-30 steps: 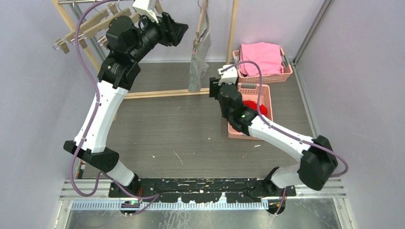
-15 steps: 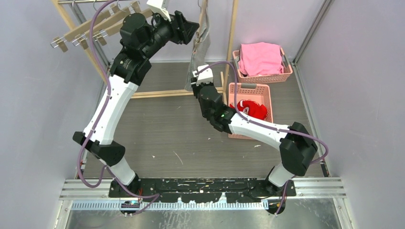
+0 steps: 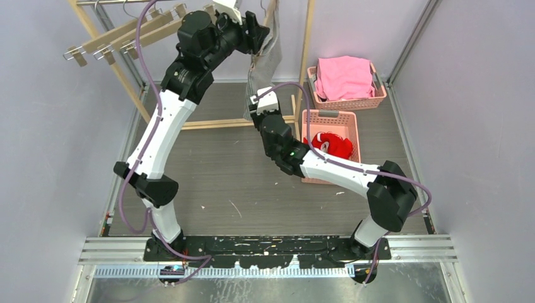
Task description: Remove the underwear clipped to the hanger
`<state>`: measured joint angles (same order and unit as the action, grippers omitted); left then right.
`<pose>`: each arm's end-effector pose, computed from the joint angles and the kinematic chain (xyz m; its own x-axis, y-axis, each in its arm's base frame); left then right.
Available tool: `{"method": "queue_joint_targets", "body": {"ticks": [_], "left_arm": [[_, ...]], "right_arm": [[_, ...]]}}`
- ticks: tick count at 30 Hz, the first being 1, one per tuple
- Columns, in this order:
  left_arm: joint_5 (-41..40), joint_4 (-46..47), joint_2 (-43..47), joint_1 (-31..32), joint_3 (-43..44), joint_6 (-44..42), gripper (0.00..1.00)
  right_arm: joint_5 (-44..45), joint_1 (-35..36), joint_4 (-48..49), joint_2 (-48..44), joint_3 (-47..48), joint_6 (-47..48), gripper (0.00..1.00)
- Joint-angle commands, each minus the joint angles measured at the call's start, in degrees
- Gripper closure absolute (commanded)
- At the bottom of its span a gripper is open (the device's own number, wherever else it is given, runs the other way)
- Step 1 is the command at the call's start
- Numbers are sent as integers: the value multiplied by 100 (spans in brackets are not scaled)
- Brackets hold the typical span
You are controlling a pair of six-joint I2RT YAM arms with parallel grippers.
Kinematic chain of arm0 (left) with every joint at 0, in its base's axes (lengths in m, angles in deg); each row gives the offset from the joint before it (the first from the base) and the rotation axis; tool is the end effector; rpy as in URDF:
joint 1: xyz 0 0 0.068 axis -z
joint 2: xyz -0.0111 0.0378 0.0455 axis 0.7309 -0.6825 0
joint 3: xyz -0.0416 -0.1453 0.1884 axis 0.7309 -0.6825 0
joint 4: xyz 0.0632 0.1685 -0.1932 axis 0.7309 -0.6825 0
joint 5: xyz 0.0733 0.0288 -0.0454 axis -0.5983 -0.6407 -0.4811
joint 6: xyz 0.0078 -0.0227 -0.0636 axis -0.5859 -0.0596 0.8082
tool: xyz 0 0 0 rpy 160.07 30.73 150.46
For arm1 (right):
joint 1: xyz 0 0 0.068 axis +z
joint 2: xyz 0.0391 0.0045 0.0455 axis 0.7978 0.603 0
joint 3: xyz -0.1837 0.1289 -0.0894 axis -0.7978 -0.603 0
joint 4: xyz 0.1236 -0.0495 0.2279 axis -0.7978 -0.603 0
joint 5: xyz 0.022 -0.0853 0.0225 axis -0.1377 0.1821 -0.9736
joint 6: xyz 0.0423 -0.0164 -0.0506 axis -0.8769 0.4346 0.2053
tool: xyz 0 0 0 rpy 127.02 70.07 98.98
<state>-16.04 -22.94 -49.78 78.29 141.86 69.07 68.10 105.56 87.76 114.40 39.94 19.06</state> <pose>0.3307 -0.2088 0.5287 0.0740 -0.1264 -0.9892 0.6225 0.7808 -0.0532 0.2667 0.2888 0.2964 0.0289 -0.1486 -0.9885 -0.1799 0.9720 -0.1513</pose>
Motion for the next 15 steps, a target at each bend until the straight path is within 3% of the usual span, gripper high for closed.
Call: {"method": "queue_joint_targets", "body": {"ticks": [1,8,15], "left_arm": [[-342,-228,-171,82,589,-550,48],[-692,-792,-374,106,980,-979,63],[-703,-913,-301,106,888,-1076,62]], "right_arm": [[115,54,267,-78,152,130,54],[69,60,269,-201,-32,120,52],[40,71,273,-261,-162,70,51]]}}
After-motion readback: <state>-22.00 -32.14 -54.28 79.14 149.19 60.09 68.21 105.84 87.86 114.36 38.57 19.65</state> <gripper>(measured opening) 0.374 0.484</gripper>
